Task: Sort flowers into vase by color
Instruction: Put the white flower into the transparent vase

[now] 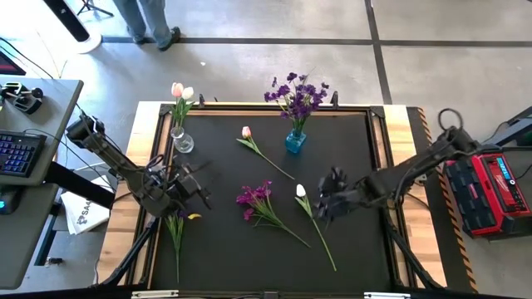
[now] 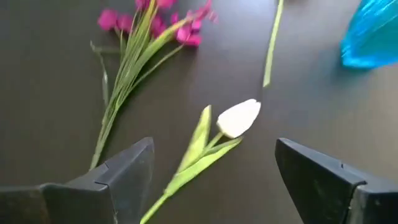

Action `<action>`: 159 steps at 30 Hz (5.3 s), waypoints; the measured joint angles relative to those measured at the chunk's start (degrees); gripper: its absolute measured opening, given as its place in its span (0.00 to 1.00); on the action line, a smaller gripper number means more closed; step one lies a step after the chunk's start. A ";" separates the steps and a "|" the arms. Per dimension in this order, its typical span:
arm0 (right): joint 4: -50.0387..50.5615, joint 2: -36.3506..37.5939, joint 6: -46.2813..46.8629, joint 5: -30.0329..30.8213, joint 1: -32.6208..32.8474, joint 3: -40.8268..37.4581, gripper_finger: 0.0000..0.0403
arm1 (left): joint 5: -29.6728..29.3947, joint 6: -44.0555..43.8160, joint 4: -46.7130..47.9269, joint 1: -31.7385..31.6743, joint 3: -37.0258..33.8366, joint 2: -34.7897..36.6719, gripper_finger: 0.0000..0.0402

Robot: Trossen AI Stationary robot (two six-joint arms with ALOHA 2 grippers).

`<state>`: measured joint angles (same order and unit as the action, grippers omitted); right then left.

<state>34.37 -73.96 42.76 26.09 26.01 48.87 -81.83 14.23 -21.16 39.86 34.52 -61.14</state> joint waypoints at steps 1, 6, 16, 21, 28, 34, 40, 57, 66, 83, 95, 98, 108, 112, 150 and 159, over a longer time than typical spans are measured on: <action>-0.09 -1.65 0.90 -0.01 0.66 -0.03 0.76 | -0.12 -0.04 -0.04 0.00 0.00 0.34 0.46; -1.62 -11.06 3.64 -3.70 2.65 0.95 0.76 | -1.78 -2.43 -0.16 0.29 0.00 3.72 0.46; -4.19 -22.95 7.10 -5.23 2.50 4.43 0.75 | -1.92 -2.77 1.08 1.48 0.00 7.00 0.46; -3.92 -25.30 9.62 -6.70 2.37 4.43 0.62 | -1.92 -3.67 2.11 1.62 0.00 6.04 0.46; -4.29 -25.68 11.43 -7.14 0.87 3.69 0.25 | -0.68 -4.62 2.05 1.62 0.00 5.12 0.46; -4.09 -25.06 10.35 0.48 0.10 3.36 0.03 | 9.68 -6.13 2.44 2.13 0.00 5.11 0.46; -11.50 -20.86 3.61 13.29 1.20 3.36 0.01 | 23.62 -8.15 6.61 2.41 0.00 4.89 0.46; -101.22 -16.59 -46.10 -12.26 -7.24 -14.69 0.00 | 45.17 -3.94 -4.77 -9.07 0.00 -15.46 0.46; -106.69 -16.59 -50.66 -16.77 -8.80 -14.74 0.00 | 68.44 -0.55 -32.99 -22.13 0.05 -27.73 0.46; -106.49 -16.59 -53.57 -16.86 -8.78 -14.76 0.00 | 84.62 -3.19 -36.90 -28.39 11.51 -38.32 0.38; -103.51 -16.64 -48.76 -17.36 -8.71 -14.76 0.00 | 86.97 -3.19 -34.66 -28.76 11.76 -38.32 0.02; -102.82 -16.67 -46.55 -17.89 -8.78 -14.76 0.04 | 84.24 -3.01 -30.91 -28.23 11.80 -37.19 0.02; -102.78 -11.36 -48.96 -17.71 -8.12 -14.76 0.49 | 54.18 -6.40 5.96 -20.75 11.80 -20.34 0.00; -96.98 -5.47 -50.75 -15.18 -6.83 -14.76 0.59 | 34.10 -9.85 18.70 -16.93 11.03 -11.61 0.00; -93.49 -14.57 -46.18 -7.02 -5.72 -14.76 0.55 | 1.76 -40.24 71.27 -28.75 10.93 35.67 0.00; -94.86 -14.57 -46.18 -7.00 -5.72 -14.76 0.55 | 5.98 -44.23 72.14 -35.40 5.55 35.47 0.00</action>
<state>-60.49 -88.53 -3.42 19.09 20.29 34.11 -75.84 -30.00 50.98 4.45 40.07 -25.68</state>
